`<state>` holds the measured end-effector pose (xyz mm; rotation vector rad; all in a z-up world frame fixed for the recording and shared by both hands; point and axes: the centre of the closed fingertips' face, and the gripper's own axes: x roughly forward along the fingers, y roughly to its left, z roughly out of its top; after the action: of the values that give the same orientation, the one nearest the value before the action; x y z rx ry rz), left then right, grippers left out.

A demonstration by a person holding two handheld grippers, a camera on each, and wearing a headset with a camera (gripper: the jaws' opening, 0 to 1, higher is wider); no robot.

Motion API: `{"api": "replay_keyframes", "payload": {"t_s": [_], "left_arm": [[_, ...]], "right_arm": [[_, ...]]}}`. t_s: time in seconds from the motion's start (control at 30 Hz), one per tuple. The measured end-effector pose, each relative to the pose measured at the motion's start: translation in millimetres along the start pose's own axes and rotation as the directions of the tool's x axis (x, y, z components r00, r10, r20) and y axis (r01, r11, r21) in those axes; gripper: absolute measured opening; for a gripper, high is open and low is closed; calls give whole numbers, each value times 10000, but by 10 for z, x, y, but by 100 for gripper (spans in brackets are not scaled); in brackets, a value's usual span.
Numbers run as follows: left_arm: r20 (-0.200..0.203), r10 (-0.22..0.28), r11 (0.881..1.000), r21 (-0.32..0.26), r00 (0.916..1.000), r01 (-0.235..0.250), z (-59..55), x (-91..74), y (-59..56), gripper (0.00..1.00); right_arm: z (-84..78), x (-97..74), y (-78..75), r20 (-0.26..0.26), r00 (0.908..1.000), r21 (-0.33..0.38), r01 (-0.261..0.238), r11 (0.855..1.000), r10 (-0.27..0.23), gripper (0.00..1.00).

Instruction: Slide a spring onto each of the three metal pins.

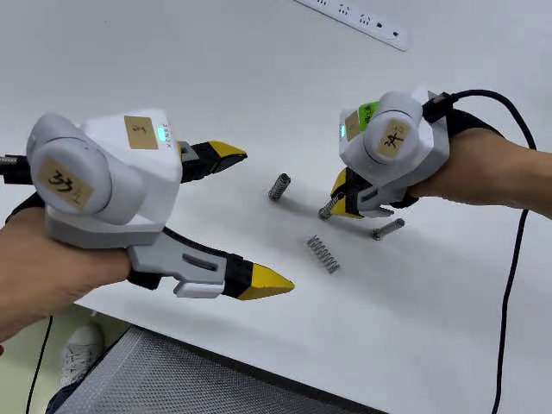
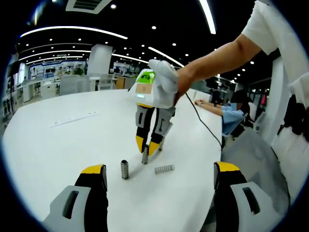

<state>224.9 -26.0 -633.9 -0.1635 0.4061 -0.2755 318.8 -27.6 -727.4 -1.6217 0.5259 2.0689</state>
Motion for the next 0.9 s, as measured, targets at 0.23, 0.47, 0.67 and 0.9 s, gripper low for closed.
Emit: {"api": "replay_keyframes", "payload": {"t_s": [0.23,0.47,0.67,0.9], "left_arm": [[22,-24,10000,-6,10000,24,0,11,-6,94],[2,-64,10000,0,10000,64,-31,20,-1,96],[-85,-34,10000,-11,10000,33,-54,9,11,97],[-120,-33,9999,98,9999,34,-28,-11,4,96]], "right_arm": [[-1,30,-6,-16,10000,-8,20,10000,-20,12],[6,44,-5,9,10000,5,-5,10000,5,12],[4,39,-9,64,10000,32,20,10000,-20,15],[29,-97,-13,453,9988,332,183,9993,-198,20]]}}
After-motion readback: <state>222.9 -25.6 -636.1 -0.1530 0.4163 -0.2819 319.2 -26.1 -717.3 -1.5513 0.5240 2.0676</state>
